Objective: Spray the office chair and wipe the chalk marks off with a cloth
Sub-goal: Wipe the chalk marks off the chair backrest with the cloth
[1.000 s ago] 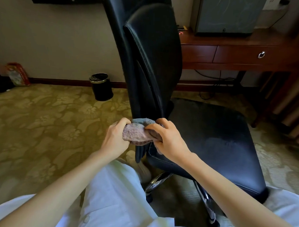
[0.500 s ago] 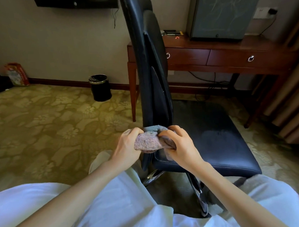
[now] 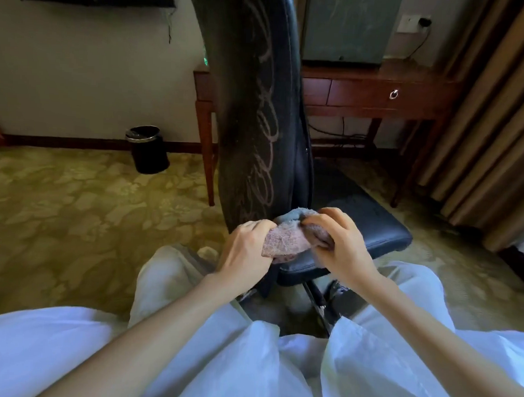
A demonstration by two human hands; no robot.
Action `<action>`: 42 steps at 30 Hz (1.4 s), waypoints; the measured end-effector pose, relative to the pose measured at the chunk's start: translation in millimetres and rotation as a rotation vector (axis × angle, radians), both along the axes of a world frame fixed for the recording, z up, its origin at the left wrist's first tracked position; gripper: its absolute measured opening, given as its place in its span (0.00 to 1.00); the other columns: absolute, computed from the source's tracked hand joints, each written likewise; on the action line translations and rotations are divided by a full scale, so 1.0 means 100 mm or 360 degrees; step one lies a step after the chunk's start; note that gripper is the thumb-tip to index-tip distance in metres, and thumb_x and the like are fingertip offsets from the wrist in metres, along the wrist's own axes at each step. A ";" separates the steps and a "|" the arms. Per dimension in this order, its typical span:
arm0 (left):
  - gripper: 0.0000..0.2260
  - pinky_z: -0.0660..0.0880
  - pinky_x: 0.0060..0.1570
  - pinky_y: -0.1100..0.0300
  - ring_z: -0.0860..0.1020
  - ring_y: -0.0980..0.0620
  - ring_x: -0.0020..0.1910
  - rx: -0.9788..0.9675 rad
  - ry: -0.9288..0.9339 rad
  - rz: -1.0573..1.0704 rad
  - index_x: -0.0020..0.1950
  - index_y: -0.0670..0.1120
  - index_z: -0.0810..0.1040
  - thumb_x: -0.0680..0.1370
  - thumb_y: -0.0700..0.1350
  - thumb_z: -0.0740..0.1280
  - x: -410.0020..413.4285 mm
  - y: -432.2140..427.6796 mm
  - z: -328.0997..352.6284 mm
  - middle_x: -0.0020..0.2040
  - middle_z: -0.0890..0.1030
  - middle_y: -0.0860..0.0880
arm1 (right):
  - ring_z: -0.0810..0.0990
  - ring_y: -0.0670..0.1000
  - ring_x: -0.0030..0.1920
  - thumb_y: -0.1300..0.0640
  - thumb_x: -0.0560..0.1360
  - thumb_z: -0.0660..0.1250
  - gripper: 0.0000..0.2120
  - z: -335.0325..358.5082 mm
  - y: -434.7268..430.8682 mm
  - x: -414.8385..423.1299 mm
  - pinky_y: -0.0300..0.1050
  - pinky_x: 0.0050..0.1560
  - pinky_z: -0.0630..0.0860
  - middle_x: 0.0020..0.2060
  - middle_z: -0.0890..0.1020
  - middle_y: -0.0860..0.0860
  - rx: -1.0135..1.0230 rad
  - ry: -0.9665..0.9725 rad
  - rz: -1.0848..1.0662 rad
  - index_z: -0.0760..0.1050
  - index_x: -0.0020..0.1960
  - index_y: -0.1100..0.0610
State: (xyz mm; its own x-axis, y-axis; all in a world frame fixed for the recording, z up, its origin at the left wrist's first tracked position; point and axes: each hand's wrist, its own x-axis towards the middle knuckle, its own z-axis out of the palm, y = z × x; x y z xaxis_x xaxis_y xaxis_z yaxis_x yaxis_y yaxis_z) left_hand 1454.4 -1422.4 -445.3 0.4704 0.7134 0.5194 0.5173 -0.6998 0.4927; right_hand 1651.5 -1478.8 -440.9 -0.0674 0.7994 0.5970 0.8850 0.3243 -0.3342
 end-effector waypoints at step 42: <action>0.13 0.69 0.43 0.56 0.76 0.40 0.53 -0.0356 0.0346 -0.0570 0.57 0.39 0.71 0.73 0.32 0.63 2.26 -0.66 0.24 0.54 0.78 0.39 | 0.76 0.62 0.49 0.78 0.55 0.63 0.27 0.10 -1.05 1.68 0.52 0.49 0.75 0.48 0.77 0.60 0.0152 0.0194 -0.0971 0.81 0.51 0.62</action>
